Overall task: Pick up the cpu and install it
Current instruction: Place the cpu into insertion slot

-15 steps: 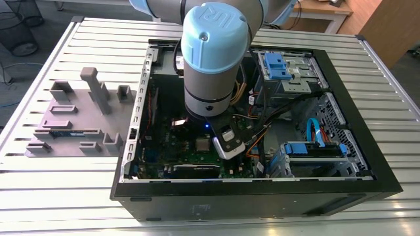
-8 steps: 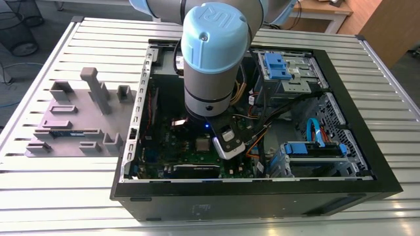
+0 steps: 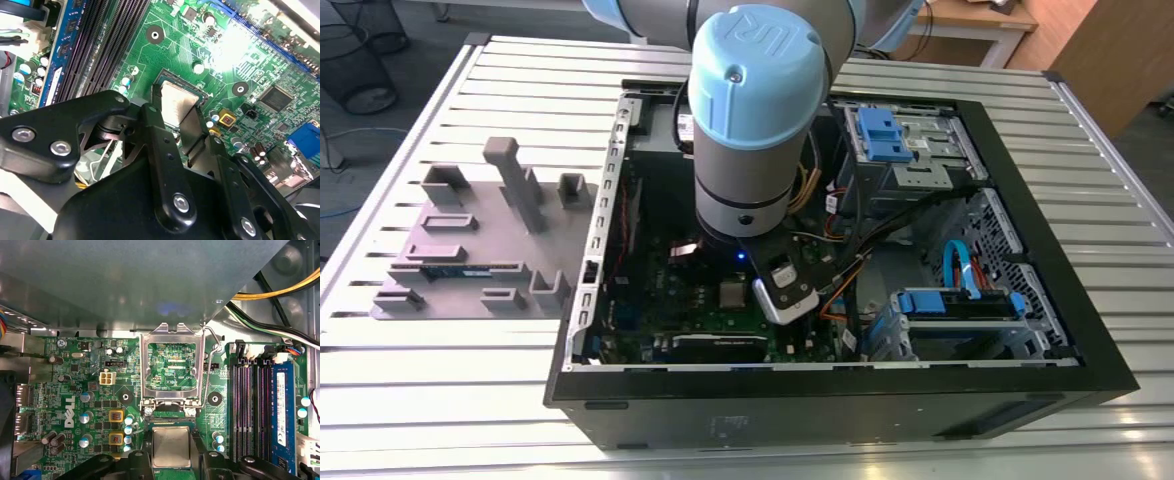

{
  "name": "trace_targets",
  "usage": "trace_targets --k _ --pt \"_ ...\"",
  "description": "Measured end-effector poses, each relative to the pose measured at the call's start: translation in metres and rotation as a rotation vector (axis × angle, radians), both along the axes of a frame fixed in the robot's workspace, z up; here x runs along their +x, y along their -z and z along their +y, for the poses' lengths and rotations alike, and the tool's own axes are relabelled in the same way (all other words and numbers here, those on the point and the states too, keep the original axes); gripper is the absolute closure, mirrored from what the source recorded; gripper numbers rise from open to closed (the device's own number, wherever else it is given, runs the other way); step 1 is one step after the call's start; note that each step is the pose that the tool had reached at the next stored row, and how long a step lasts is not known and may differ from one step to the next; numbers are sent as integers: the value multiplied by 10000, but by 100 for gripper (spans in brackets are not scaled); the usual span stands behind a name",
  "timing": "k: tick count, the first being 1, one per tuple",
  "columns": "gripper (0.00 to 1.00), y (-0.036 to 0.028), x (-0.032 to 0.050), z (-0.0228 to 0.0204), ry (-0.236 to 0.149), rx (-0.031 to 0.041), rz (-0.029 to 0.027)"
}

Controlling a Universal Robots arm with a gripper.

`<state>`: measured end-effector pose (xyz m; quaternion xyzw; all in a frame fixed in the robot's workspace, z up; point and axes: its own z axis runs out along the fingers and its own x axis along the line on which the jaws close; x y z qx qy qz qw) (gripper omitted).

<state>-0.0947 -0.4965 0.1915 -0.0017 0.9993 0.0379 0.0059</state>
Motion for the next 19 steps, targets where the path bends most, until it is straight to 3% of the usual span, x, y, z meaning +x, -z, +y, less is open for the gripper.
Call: trace_targets --k 7,10,19 --pt "61 -4 0 0 2 3 -1" --pt "61 -49 0 0 23 -1 1" --pt "61 -36 -2 -3 216 14 0"
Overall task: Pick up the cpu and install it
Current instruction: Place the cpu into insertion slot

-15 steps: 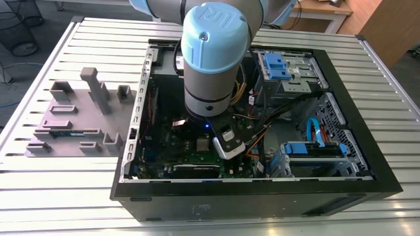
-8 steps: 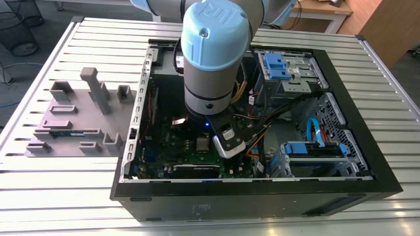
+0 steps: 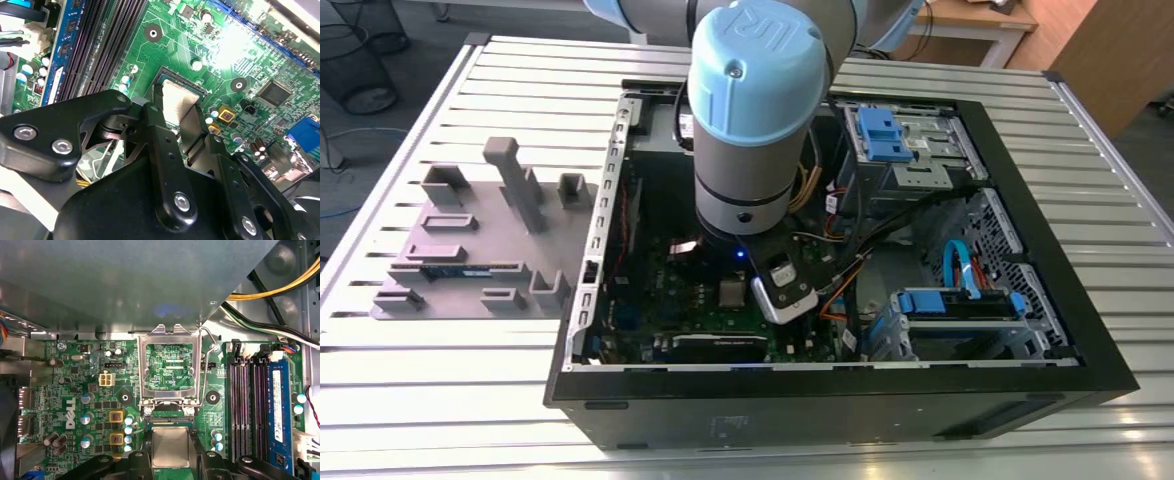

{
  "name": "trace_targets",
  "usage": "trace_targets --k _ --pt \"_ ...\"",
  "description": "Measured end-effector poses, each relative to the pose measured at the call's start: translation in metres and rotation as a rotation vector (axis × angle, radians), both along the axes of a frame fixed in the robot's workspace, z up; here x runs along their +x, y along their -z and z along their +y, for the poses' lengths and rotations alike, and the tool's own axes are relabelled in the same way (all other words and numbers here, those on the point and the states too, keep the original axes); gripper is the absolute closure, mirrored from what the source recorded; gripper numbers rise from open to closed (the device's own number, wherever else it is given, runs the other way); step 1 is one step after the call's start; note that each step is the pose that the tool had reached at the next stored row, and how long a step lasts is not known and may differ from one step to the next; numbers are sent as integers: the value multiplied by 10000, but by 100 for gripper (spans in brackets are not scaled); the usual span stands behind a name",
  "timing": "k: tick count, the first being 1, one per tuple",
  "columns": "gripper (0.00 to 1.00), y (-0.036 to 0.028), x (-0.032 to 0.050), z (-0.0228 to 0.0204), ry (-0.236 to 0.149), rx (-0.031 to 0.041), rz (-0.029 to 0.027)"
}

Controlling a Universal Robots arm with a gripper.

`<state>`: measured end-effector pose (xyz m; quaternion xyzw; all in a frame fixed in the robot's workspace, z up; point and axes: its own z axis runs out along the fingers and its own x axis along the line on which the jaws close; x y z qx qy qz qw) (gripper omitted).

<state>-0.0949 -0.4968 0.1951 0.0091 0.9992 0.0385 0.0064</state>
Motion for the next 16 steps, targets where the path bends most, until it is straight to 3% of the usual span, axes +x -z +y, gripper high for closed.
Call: trace_targets --k 6,16 --pt "61 9 -10 -1 5 54 -1" --pt "61 33 -9 -33 44 53 1"
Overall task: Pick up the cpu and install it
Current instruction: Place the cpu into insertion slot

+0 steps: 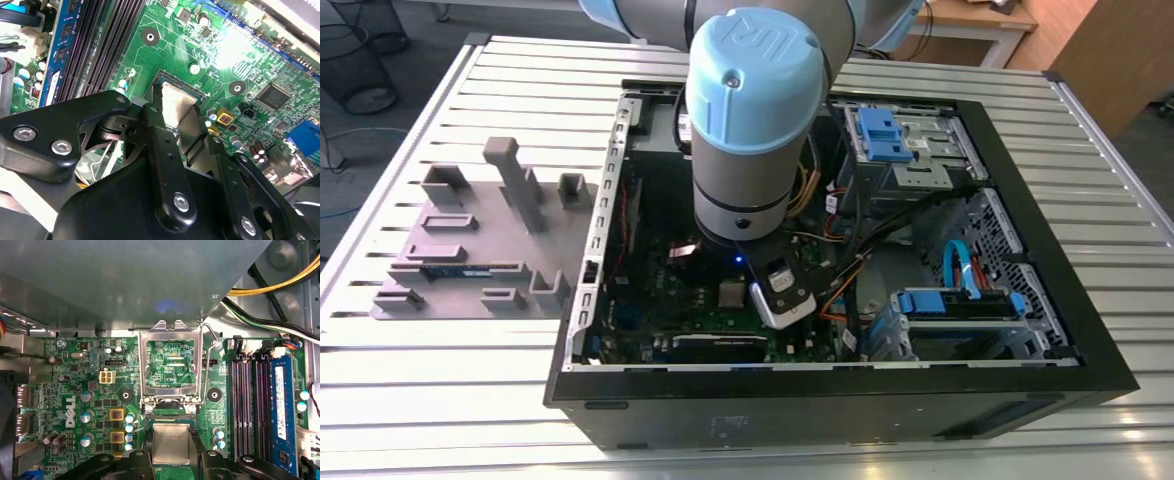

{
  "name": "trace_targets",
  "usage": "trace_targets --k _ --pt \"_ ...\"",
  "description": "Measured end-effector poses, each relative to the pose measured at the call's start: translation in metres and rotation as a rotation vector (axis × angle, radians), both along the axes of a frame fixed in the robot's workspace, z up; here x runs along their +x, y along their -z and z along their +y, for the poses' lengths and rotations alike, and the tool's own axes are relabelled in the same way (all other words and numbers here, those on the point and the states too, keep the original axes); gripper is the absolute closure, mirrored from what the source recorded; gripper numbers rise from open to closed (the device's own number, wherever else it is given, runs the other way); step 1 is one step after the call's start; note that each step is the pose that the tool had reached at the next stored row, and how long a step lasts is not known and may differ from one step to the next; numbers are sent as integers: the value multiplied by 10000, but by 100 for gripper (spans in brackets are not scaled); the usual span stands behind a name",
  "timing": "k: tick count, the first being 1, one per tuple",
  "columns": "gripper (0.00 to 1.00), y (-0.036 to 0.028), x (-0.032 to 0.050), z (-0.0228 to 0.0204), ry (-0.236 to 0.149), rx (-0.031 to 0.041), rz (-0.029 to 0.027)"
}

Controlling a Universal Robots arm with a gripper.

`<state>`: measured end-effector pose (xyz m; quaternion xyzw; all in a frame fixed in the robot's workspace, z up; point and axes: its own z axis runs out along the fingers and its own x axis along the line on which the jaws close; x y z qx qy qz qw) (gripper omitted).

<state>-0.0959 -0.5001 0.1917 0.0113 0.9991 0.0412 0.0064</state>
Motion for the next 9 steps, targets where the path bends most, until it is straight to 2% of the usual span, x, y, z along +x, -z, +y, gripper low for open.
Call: trace_targets --k 9 --pt "60 4 1 1 0 10 -5"
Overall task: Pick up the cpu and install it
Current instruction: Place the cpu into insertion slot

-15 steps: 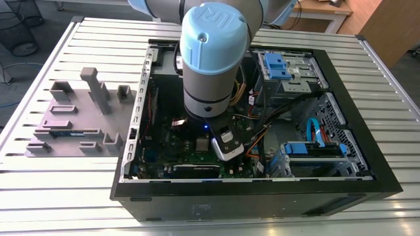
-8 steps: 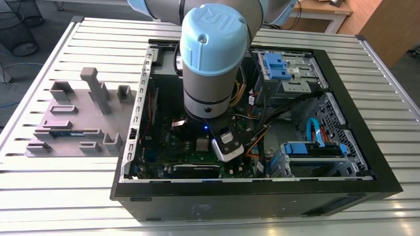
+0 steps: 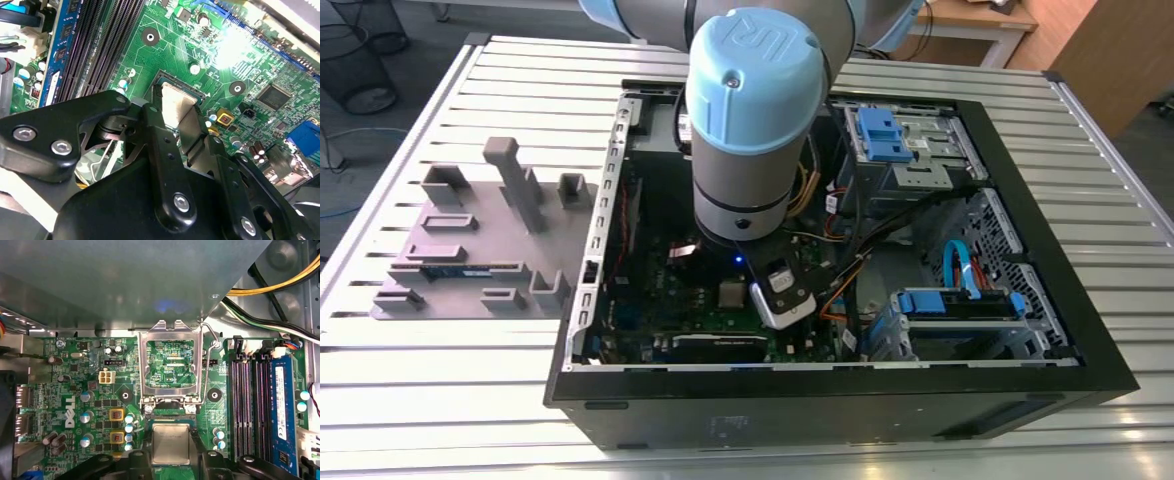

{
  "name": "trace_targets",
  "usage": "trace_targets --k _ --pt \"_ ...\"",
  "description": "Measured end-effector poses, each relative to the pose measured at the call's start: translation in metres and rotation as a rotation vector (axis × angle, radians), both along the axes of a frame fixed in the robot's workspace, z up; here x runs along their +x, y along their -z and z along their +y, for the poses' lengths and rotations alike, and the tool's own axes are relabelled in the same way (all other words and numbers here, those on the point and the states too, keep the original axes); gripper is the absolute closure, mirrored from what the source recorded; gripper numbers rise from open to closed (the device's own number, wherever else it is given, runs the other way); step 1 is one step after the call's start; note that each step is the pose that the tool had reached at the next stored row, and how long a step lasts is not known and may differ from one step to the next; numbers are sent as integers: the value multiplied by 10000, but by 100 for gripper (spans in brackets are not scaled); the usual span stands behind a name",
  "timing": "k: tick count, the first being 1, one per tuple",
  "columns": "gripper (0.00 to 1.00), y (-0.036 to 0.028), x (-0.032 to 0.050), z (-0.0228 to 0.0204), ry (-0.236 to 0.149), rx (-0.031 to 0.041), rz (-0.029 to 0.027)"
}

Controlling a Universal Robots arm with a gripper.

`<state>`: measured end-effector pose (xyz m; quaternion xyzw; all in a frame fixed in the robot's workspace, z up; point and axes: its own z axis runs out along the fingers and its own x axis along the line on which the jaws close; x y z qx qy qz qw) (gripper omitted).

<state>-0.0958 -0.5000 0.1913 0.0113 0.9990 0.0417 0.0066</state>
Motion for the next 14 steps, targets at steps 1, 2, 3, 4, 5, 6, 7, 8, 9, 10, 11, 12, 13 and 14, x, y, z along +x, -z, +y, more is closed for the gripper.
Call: trace_targets --k 1,2,3,4,5,6,7,8,9,10,11,12,13,14 --pt "60 0 0 0 0 0 0" --pt "60 0 0 0 0 -1 1" --pt "54 -1 0 0 0 -3 2" --pt "54 -3 0 -1 0 -7 4" --pt "54 -3 0 -1 0 -6 3" --pt "54 -3 -1 -1 0 -6 3" --pt "54 -10 -1 -1 0 -11 5" --pt "54 -22 -1 -1 0 -9 5" --pt "54 -33 -1 -1 0 -7 3" --pt "54 -40 0 -1 0 -6 4" --pt "54 -40 0 0 0 -5 2" --pt "54 -40 0 0 0 -5 3" --pt "54 -40 0 0 0 -4 3" --pt "54 -40 0 0 0 -4 3"
